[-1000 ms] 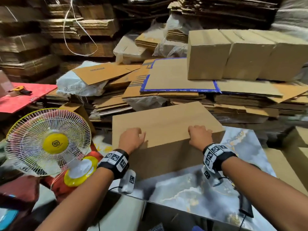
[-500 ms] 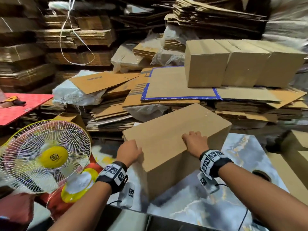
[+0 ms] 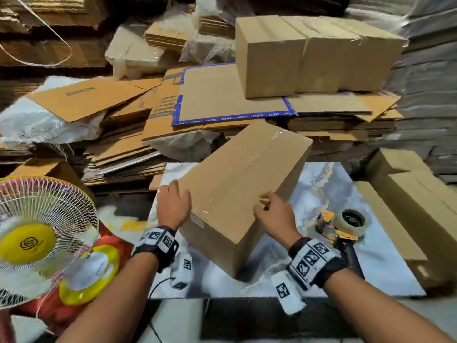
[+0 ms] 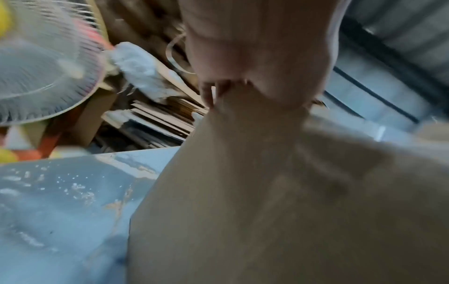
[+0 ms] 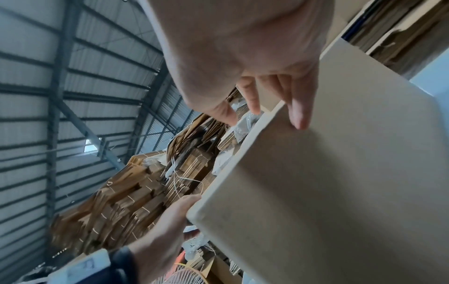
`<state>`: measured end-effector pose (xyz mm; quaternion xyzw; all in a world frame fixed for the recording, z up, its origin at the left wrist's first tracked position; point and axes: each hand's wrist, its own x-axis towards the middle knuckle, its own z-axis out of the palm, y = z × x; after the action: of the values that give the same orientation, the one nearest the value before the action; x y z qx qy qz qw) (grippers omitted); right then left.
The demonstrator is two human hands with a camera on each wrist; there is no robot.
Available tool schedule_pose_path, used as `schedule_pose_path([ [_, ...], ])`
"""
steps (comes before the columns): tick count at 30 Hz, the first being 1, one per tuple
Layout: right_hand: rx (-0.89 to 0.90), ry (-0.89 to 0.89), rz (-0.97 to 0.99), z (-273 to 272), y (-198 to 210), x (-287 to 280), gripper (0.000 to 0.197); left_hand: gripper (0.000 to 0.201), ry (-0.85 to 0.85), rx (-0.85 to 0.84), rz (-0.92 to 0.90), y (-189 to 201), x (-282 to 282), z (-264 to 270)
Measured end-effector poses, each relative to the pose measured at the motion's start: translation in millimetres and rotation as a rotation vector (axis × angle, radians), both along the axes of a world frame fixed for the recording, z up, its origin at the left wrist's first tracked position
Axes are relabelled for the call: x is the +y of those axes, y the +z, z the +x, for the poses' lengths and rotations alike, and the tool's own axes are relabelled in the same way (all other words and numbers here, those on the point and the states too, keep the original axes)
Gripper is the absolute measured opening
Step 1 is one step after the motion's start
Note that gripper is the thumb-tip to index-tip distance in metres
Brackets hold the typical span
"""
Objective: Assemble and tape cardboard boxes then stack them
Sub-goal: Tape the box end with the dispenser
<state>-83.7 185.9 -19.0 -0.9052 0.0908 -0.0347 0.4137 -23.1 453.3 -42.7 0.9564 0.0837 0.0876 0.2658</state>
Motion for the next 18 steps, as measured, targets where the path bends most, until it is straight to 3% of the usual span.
schedule_pose_path([
  [2, 0.038, 0.055, 0.03, -8, -9, 1, 0.042, 0.05, 0.055, -0.007, 0.0, -7, -16, -13],
  [7, 0.005, -0.019, 0.01, -18, -19, -38, 0.042, 0.036, 0.024, -0.071, -0.131, -3, -50, -44],
  [13, 0.0, -0.001, 0.143, -13, -18, -101, 0.06, 0.034, -0.056, 0.049, -0.226, -2, -91, -64],
  [15, 0.007, 0.019, 0.155, -8, -25, -115, 0.062, 0.038, -0.1, 0.051, -0.202, -2, -101, -66],
  [18, -0.013, 0.037, 0.212, -6, -33, -123, 0.058, 0.054, -0.185, -0.047, -0.016, 6, -120, -67],
])
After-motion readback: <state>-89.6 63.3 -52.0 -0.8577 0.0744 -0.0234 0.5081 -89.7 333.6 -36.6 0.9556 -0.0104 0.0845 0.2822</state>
